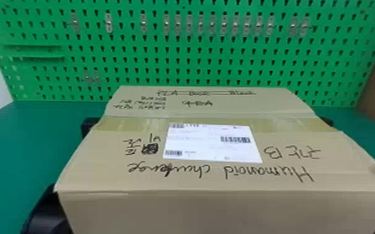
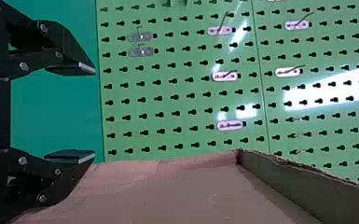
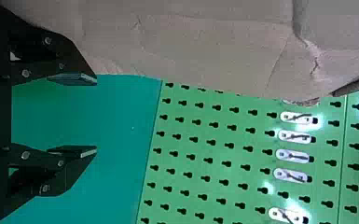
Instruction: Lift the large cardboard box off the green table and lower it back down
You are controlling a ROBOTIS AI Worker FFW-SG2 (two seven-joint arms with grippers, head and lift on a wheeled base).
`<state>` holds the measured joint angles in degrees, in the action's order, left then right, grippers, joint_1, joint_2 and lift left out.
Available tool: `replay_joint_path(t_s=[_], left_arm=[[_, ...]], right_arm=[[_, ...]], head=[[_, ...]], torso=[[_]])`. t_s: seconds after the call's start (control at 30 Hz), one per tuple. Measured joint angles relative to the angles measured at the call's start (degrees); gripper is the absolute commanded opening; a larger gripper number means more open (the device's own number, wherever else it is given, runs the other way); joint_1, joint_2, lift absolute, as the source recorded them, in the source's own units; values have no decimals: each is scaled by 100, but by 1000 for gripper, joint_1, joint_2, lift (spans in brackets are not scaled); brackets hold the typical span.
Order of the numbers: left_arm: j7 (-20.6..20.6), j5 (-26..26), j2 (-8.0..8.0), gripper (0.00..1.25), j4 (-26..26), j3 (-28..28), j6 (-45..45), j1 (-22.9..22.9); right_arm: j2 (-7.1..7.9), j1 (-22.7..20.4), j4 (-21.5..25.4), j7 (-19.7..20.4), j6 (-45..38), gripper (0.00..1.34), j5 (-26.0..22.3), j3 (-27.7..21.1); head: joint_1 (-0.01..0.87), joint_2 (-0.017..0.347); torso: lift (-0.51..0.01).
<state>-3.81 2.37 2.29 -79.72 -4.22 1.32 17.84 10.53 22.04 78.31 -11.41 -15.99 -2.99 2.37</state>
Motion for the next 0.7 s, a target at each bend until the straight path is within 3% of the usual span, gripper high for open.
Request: replay_joint_path(t_s=[0.7], left_arm=[[0, 1, -1, 660, 1, -23, 0, 1]], right_arm=[[-5, -12, 0, 0, 0, 641, 0, -14]], head=[[508, 51]], torso=[[-211]])
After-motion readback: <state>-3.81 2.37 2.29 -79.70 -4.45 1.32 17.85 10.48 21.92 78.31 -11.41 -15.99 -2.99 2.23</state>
